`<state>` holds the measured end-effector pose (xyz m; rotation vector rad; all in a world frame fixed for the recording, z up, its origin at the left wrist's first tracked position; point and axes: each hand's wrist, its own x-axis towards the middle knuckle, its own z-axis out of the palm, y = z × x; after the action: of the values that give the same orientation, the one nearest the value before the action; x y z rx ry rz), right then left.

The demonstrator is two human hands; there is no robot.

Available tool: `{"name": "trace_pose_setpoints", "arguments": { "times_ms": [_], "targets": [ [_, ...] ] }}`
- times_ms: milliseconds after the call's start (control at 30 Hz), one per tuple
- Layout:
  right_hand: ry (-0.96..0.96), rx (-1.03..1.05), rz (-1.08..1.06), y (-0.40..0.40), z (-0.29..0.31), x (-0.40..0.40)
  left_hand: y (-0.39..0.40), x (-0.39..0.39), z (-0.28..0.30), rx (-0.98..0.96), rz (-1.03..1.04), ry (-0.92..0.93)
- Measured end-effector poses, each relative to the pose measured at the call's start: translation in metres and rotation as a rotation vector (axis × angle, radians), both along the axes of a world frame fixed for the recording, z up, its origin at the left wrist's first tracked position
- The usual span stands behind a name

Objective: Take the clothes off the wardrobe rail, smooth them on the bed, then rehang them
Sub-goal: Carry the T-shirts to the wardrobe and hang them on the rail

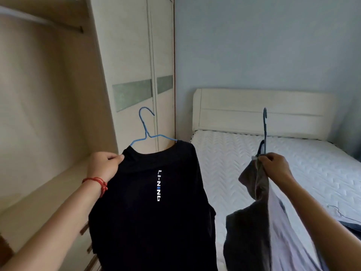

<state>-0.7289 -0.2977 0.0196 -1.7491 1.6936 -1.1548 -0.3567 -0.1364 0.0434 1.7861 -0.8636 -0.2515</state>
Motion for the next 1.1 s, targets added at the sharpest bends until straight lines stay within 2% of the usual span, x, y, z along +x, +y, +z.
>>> {"name": "trace_pose_setpoints", "arguments": {
  "times_ms": [100,267,367,467,600,800,1100],
  "targets": [
    [-0.017,0.028,0.091,0.021,0.021,0.026,0.018,0.007,0.006,0.106,-0.012,0.178],
    [-0.113,0.065,0.257,0.034,0.052,0.065,0.034,0.017,0.009,0.144,-0.025,0.669],
    [-0.109,0.055,0.388,0.033,0.065,0.087,0.038,0.017,0.012,0.111,-0.003,0.718],
    [-0.104,0.051,0.498,0.027,0.073,0.109,0.042,0.019,0.024,0.102,0.009,0.701],
    [-0.063,0.031,0.625,0.015,0.076,0.144,0.042,0.031,0.037,0.026,0.115,0.468],
    [-0.006,0.012,0.688,0.007,0.077,0.216,0.042,0.071,0.046,-0.036,0.142,0.257],
    [0.028,0.003,0.69,0.007,0.078,0.353,0.037,0.186,0.038,-0.145,0.08,0.032]
  ]
}}
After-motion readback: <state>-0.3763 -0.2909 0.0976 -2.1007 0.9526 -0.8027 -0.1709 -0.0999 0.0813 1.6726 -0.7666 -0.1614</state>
